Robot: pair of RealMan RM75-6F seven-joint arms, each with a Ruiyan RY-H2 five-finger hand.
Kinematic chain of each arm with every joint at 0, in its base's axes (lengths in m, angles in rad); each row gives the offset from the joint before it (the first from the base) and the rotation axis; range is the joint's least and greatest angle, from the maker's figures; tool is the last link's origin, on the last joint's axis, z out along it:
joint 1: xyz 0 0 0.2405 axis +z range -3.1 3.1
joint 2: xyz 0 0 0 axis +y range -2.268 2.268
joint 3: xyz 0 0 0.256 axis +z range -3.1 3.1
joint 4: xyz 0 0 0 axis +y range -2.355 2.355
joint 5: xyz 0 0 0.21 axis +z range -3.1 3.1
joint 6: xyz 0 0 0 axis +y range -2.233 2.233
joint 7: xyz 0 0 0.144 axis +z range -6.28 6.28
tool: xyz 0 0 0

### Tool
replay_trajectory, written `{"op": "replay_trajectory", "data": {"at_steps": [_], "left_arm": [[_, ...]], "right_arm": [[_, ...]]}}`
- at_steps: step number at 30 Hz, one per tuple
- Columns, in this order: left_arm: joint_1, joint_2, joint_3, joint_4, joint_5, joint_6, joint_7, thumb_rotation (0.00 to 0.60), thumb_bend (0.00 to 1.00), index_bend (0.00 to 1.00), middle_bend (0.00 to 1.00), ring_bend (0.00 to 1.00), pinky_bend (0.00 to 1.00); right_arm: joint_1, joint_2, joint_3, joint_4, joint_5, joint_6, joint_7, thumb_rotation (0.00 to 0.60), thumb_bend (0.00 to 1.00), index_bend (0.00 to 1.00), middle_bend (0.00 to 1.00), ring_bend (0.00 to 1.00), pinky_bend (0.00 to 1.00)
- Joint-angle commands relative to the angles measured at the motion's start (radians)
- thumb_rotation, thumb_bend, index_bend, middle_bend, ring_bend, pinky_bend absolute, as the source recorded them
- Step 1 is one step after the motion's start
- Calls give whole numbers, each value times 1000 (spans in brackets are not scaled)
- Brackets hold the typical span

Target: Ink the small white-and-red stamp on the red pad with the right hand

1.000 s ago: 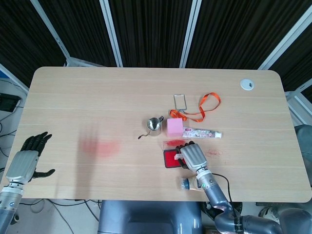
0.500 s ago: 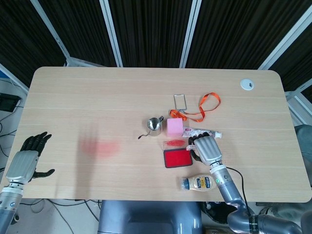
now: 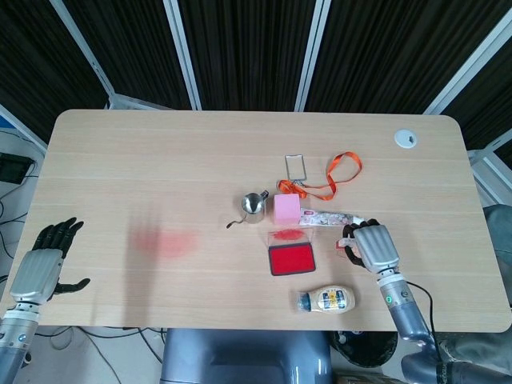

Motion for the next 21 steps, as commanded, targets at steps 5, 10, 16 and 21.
{"op": "replay_trajectory", "data": {"at_steps": [5, 10, 16, 21], "left_arm": [[1, -2, 0, -4, -5, 0, 7, 600, 1, 0, 0, 0, 0], [1, -1, -1, -5, -7, -4, 6, 600, 1, 0, 0, 0, 0], [-2, 1, -3, -5, -13, -11, 1, 600, 1, 0, 0, 0, 0], [-2, 2, -2, -6, -14, -14, 1, 600, 1, 0, 0, 0, 0]], "right_arm": [[-25, -29, -9, 92, 8, -2, 65, 600, 609, 824, 672, 462, 371], [-27, -80, -5, 164, 7, -10, 114, 600, 580, 824, 662, 453, 371], [-22, -130, -4, 228, -10, -14, 149, 600, 576, 823, 655, 451, 369], [-19, -164, 5, 264, -11, -18, 171, 600, 571, 823, 651, 448, 362]]}}
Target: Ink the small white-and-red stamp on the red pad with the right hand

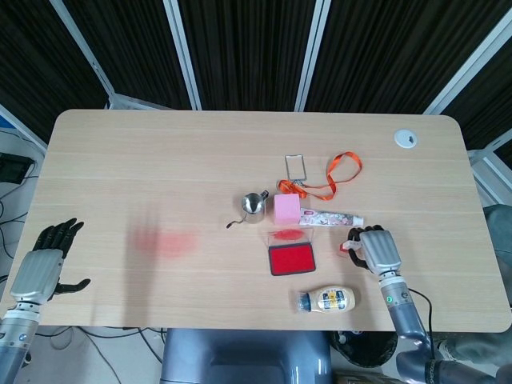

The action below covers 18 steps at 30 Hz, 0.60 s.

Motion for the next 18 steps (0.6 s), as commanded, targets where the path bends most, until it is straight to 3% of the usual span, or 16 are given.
{"op": "replay_trajectory", "data": {"at_steps": [1, 18], "left_arm": [[0, 0, 0, 0, -1, -1, 0, 600, 1, 0, 0, 0, 0], [-1, -2, -3, -1, -11, -3, 11, 600, 1, 0, 0, 0, 0]], "right_arm": [[2, -16, 6, 18, -3, 1, 13, 600, 570, 823, 650, 448, 362], [-2, -54, 15, 97, 13, -33, 33, 600, 528, 788, 606, 415, 355]]}}
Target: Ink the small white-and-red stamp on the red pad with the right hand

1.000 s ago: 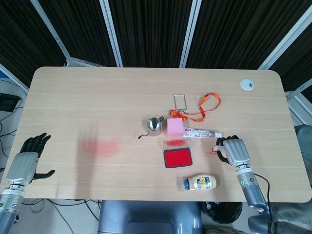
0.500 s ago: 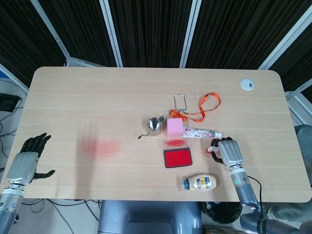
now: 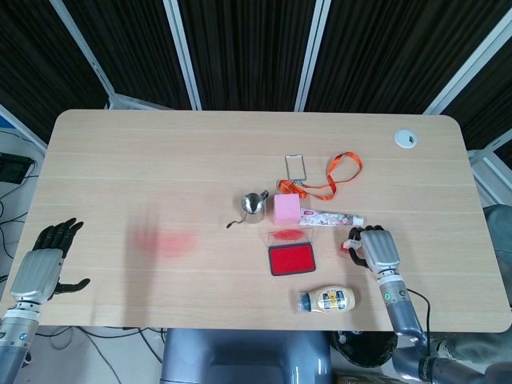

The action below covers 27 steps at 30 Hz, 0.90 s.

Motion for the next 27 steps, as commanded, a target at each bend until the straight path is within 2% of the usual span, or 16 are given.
{"op": "replay_trajectory", "data": {"at_steps": [1, 27], "left_arm": [[0, 0, 0, 0, 0, 1, 0, 600, 1, 0, 0, 0, 0], [0, -1, 0, 1, -1, 1, 3, 600, 1, 0, 0, 0, 0]], "right_arm": [[-1, -4, 0, 6, 1, -3, -1, 600, 526, 785, 604, 414, 355], [-13, -22, 7, 34, 4, -11, -26, 600, 485, 706, 542, 396, 346]]}}
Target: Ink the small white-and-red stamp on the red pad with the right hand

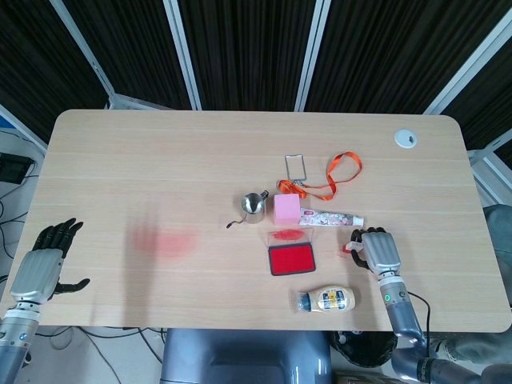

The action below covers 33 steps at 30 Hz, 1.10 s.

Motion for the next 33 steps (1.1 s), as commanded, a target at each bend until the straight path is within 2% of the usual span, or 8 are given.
{"op": "replay_trajectory", "data": {"at_steps": [1, 13, 33], "left_arm": [[0, 0, 0, 0, 0, 0, -1, 600, 1, 0, 0, 0, 0], [0, 0, 0, 1, 1, 0, 0, 600, 1, 0, 0, 0, 0], [0, 0, -1, -1, -2, 1, 2, 600, 1, 0, 0, 0, 0]], "right_arm": [[-1, -1, 1, 1, 2, -1, -4, 600, 485, 705, 541, 395, 346], [-3, -1, 5, -2, 6, -7, -16, 600, 483, 687, 529, 389, 346], [-6, -1, 11, -12, 27, -24, -52, 600, 450, 603, 467, 361, 321]]}}
